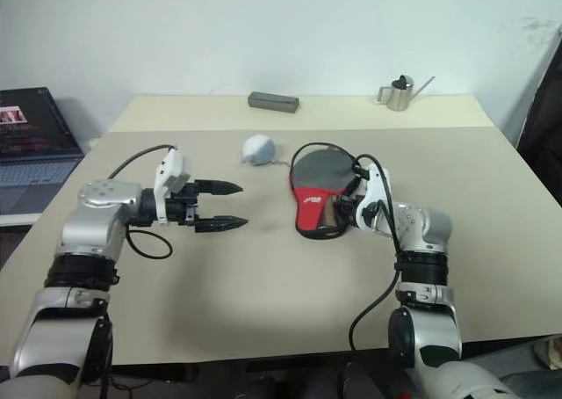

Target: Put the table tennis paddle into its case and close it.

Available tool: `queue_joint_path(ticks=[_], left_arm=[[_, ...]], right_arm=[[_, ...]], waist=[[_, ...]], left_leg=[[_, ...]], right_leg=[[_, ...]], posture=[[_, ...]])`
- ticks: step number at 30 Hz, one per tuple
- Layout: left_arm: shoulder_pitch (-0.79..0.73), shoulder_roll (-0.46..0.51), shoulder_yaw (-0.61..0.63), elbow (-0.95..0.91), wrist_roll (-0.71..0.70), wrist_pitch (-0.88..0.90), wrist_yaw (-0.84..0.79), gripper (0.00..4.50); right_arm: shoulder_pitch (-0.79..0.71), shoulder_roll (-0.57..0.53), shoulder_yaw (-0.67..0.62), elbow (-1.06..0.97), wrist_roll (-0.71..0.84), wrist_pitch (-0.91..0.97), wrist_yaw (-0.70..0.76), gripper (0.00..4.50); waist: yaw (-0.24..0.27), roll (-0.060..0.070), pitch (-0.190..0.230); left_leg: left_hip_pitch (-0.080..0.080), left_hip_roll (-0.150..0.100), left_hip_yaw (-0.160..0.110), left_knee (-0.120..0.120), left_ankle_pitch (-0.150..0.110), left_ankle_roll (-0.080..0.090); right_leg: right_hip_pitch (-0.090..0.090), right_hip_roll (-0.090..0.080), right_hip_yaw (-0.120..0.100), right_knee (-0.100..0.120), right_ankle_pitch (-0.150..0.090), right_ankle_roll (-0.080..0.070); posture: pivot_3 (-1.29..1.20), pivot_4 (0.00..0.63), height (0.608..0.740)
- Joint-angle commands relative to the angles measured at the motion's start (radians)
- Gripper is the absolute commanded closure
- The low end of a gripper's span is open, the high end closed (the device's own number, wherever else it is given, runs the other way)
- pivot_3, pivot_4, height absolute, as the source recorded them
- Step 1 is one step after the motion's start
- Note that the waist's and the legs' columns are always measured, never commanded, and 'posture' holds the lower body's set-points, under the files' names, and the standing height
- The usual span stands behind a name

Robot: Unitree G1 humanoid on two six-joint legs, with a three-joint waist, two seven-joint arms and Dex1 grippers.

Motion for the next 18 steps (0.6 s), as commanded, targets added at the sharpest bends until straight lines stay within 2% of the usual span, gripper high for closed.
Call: queue_joint_path(ticks=[1,14,18], left_arm=[[0.008,0.020,-0.001,-0.060,-0.029,0.012,-0.018,0.00],[0.127,0.076,-0.040,-0.266,-0.101,0.112,-0.086,0.00],[0.163,0.107,-0.044,-0.342,-0.135,0.151,-0.102,0.00]], right_arm=[[0.030,0.010,0.006,-0.112,0.038,0.068,0.002,4.49],[0.226,0.019,0.007,-0.468,0.070,0.322,0.015,4.49],[0.282,0.009,0.016,-0.559,0.116,0.350,0.022,4.49]], waist=[[0.001,0.000,0.000],[0.004,0.000,0.000],[0.008,0.000,0.000]], left_leg=[[0.000,0.000,0.000,0.000,0.000,0.000],[0.000,0.000,-0.001,-0.001,0.000,0.000],[0.000,0.000,-0.001,-0.001,0.000,0.000]], right_leg=[[0.000,0.000,0.000,0.000,0.000,0.000],[0.001,0.000,0.000,-0.001,0.000,0.000],[0.001,0.000,0.000,-0.001,0.000,0.000]], posture=[[0.00,0.150,0.740],[0.00,0.150,0.740],[0.00,0.150,0.740]])
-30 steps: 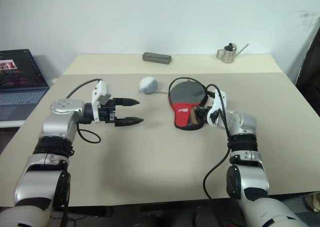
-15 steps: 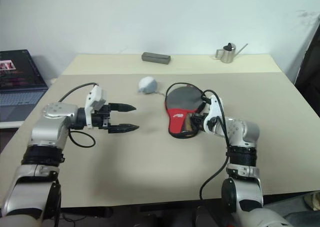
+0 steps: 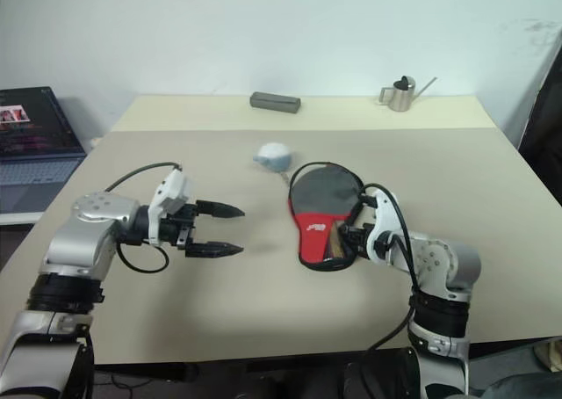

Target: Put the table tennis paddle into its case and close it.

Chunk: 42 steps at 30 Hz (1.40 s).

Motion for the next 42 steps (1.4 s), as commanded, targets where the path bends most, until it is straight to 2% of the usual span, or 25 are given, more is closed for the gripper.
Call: queue_joint_path(ticks=[1,9,19,27,37,42], left_arm=[[0.014,0.045,0.010,-0.091,-0.055,0.038,-0.050,0.00],[0.115,0.140,-0.003,-0.264,-0.156,0.117,-0.088,0.00],[0.139,0.175,-0.010,-0.289,-0.197,0.119,-0.082,0.00],[0.135,0.180,-0.022,-0.291,-0.209,0.113,-0.099,0.00],[0.104,0.191,-0.073,-0.269,-0.227,0.103,-0.110,0.00],[0.086,0.193,-0.098,-0.246,-0.233,0.086,-0.110,0.00]], right_arm=[[0.045,-0.013,0.018,-0.093,0.067,0.033,0.019,4.49],[0.139,-0.086,0.045,-0.171,0.205,0.033,0.006,4.49],[0.256,-0.133,0.067,-0.251,0.408,0.033,-0.095,4.49],[0.348,-0.148,0.053,-0.310,0.605,0.033,-0.232,4.49],[0.465,-0.218,0.013,-0.347,0.847,0.027,-0.388,4.49],[0.533,-0.310,0.094,-0.347,1.085,-0.137,-0.575,4.49]], waist=[[0.001,0.000,0.000],[0.003,0.000,0.000],[0.013,0.000,0.000],[0.016,0.000,0.000],[0.019,0.000,0.000],[0.020,0.000,0.000]], left_leg=[[0.000,0.000,0.000,0.000,0.000,0.000],[0.000,0.000,0.000,0.000,0.000,0.000],[0.001,0.000,0.000,0.000,0.000,0.000],[0.001,0.001,0.000,0.000,0.000,0.000],[0.002,0.001,-0.002,0.000,0.000,0.000],[0.002,0.001,-0.002,0.000,0.000,0.000]], right_leg=[[0.000,0.000,0.000,0.000,0.000,0.000],[0.001,0.000,0.000,-0.001,0.000,0.000],[0.002,0.000,0.000,-0.001,-0.001,-0.001],[0.002,0.000,0.000,-0.001,-0.001,-0.001],[0.005,0.000,-0.001,-0.003,-0.002,-0.001],[0.006,0.000,0.000,-0.003,-0.002,0.000]], posture=[[0.00,0.150,0.740],[0.00,0.150,0.740],[0.00,0.150,0.740],[0.00,0.150,0.740],[0.00,0.150,0.740],[0.00,0.150,0.740]])
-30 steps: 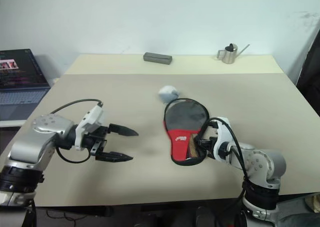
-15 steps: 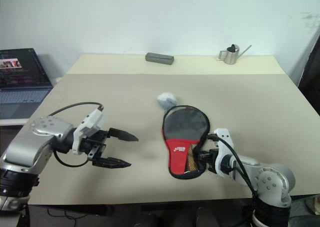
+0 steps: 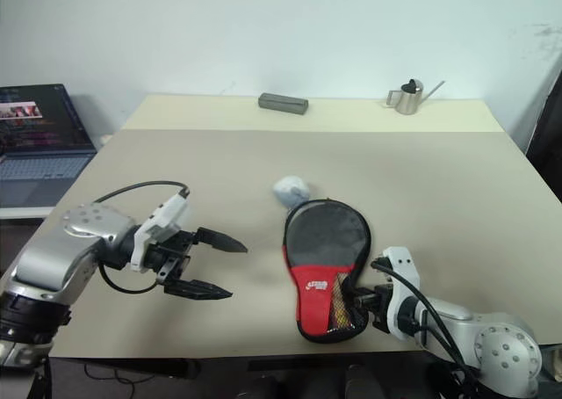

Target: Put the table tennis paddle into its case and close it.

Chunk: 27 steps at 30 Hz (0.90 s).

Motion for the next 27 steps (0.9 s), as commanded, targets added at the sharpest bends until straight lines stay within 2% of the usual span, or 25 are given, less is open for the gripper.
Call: queue_joint_path(ticks=[1,5,9,12,16,26,27], left_arm=[[-0.023,0.016,-0.006,0.011,-0.023,-0.017,-0.072,0.00],[-0.026,0.020,-0.016,0.017,-0.030,-0.024,-0.072,0.00],[-0.035,0.020,-0.022,0.021,-0.031,-0.022,-0.072,0.00],[-0.036,0.018,-0.023,0.020,-0.029,-0.019,-0.072,0.00],[-0.037,0.013,-0.016,0.020,-0.024,-0.015,-0.072,0.00],[-0.025,0.001,-0.008,0.004,-0.024,-0.007,-0.052,0.00],[-0.026,-0.001,-0.008,0.005,-0.023,-0.007,-0.052,0.00]], right_arm=[[0.052,-0.089,0.101,-0.024,0.219,-0.131,-0.147,4.49],[0.070,-0.223,0.243,-0.035,0.420,-0.346,-0.310,4.49],[0.043,-0.308,0.350,-0.039,0.523,-0.502,-0.392,4.49],[-0.012,-0.302,0.438,-0.021,0.528,-0.574,-0.418,4.49],[-0.047,-0.324,0.492,-0.003,0.520,-0.617,-0.412,4.49],[-0.051,-0.433,0.517,0.025,0.460,-0.634,-0.343,4.49],[-0.049,-0.443,0.513,0.026,0.459,-0.638,-0.338,4.25]], waist=[[-0.001,0.000,0.000],[-0.002,0.000,0.000],[-0.002,0.000,0.000],[-0.003,-0.001,0.000],[-0.002,-0.001,0.000],[0.001,-0.001,0.000],[0.003,-0.001,0.000]], left_leg=[[0.000,0.000,0.000,0.000,0.000,0.000],[0.000,0.000,0.000,0.000,0.000,0.000],[0.001,0.000,0.000,0.000,0.000,0.000],[0.001,0.000,0.000,0.000,0.000,0.000],[0.001,0.001,0.000,0.000,0.000,0.000],[0.001,0.001,-0.001,0.001,0.000,0.000],[0.001,0.001,-0.001,0.001,0.000,0.000]], right_leg=[[0.000,0.000,0.000,0.000,0.000,0.000],[0.000,0.000,0.000,0.000,0.000,0.000],[0.001,0.000,0.000,0.000,0.000,0.000],[0.001,0.001,0.000,0.000,0.000,0.000],[0.001,0.001,0.000,0.000,0.000,0.000],[0.002,0.001,0.000,0.000,0.000,0.000],[0.002,0.001,0.000,0.000,0.000,0.000]], posture=[[0.00,0.150,0.740],[0.00,0.150,0.740],[0.00,0.150,0.740],[0.00,0.150,0.740],[0.00,0.150,0.740],[0.00,0.150,0.740],[0.00,0.150,0.740]])
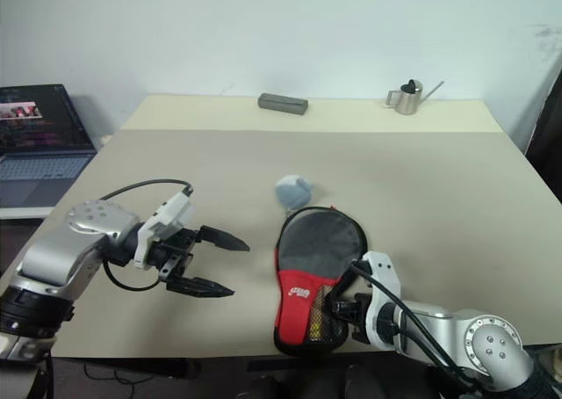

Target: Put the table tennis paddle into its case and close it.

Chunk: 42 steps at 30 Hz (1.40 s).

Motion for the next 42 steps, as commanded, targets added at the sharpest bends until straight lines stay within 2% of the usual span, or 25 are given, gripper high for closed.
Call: queue_joint_path(ticks=[1,3,7,10,16,21,24,26,33,37,42], left_arm=[[-0.008,-0.003,0.018,-0.017,-0.015,0.006,-0.050,0.00],[-0.013,-0.007,0.015,-0.013,-0.013,0.005,-0.050,0.00],[-0.021,-0.019,0.011,-0.012,-0.009,0.006,-0.048,0.00],[-0.022,-0.025,0.013,-0.010,-0.007,0.004,-0.045,0.00],[-0.020,-0.035,0.022,-0.005,-0.003,0.000,-0.029,0.00],[-0.056,-0.070,0.063,0.060,0.018,-0.014,0.054,0.00],[-0.116,-0.114,0.091,0.154,0.047,-0.033,0.130,0.00],[-0.142,-0.126,0.095,0.190,0.066,-0.040,0.143,0.00],[-0.140,-0.080,0.077,0.268,0.170,-0.135,0.105,0.00],[-0.151,-0.063,0.087,0.351,0.226,-0.197,0.115,0.00],[-0.163,-0.074,0.109,0.401,0.242,-0.215,0.139,0.00]], right_arm=[[0.013,-0.041,-0.015,-0.004,-0.011,-0.017,0.022,3.98],[0.012,-0.052,-0.013,-0.013,-0.005,-0.028,0.025,3.46],[0.012,-0.079,-0.029,-0.046,0.009,-0.054,0.031,2.10],[0.018,-0.125,-0.082,-0.087,0.028,-0.075,0.064,1.15],[0.009,-0.254,-0.239,-0.141,-0.062,-0.061,0.261,1.15],[-0.094,-0.310,-0.298,-0.137,-0.393,-0.084,0.568,1.15],[-0.166,-0.309,-0.249,-0.111,-0.582,-0.105,0.771,0.57],[-0.205,-0.282,-0.212,-0.089,-0.659,-0.108,0.853,0.04],[-0.307,-0.233,-0.059,-0.016,-0.979,-0.157,1.162,0.04],[-0.397,-0.174,0.011,0.083,-1.156,-0.217,1.270,0.04],[-0.488,-0.057,0.057,0.188,-1.256,-0.214,1.349,0.04]], waist=[[0.003,0.000,0.000],[0.005,0.000,0.000],[0.005,0.000,0.000],[0.007,0.000,0.000],[0.013,0.000,0.000],[0.017,0.000,0.000],[0.021,0.000,0.000],[0.022,0.000,0.000],[0.019,0.000,0.001],[0.020,0.000,0.001],[0.020,0.000,0.001]], left_leg=[[0.000,0.000,0.000,0.000,0.000,0.000],[0.000,0.000,0.000,0.000,0.000,0.000],[0.000,0.000,-0.001,0.000,0.000,0.000],[0.000,0.000,-0.001,0.000,0.000,0.000],[0.000,0.000,-0.001,0.000,0.000,0.000],[0.000,0.000,-0.001,0.000,0.000,0.000],[0.000,0.000,-0.001,0.001,0.000,0.000],[0.000,0.000,-0.001,0.001,0.000,0.000],[-0.001,0.000,-0.001,0.001,0.000,0.001],[0.000,0.000,0.000,0.001,0.000,0.001],[-0.001,0.000,-0.001,0.002,0.000,0.001]], right_leg=[[0.000,0.000,0.000,0.000,0.000,0.000],[0.001,0.000,0.000,0.000,0.000,0.000],[0.001,0.000,0.000,0.000,0.000,0.000],[0.001,0.000,0.000,0.000,0.000,0.000],[0.001,0.000,-0.001,-0.001,0.000,0.000],[0.002,0.000,-0.001,-0.001,0.000,0.000],[0.002,0.001,-0.002,-0.001,0.000,0.000],[0.002,0.002,-0.002,-0.001,0.000,0.000],[0.000,0.001,-0.002,-0.002,0.000,0.000],[0.000,0.000,-0.003,-0.001,0.000,0.000],[-0.001,0.000,-0.003,0.000,0.000,0.000]], posture=[[0.00,0.150,0.740],[0.00,0.150,0.740],[0.00,0.150,0.740],[0.00,0.150,0.740],[0.00,0.150,0.740],[0.00,0.150,0.740],[0.00,0.150,0.740],[0.00,0.150,0.740],[0.00,0.150,0.740],[0.00,0.150,0.740],[0.00,0.150,0.740]])
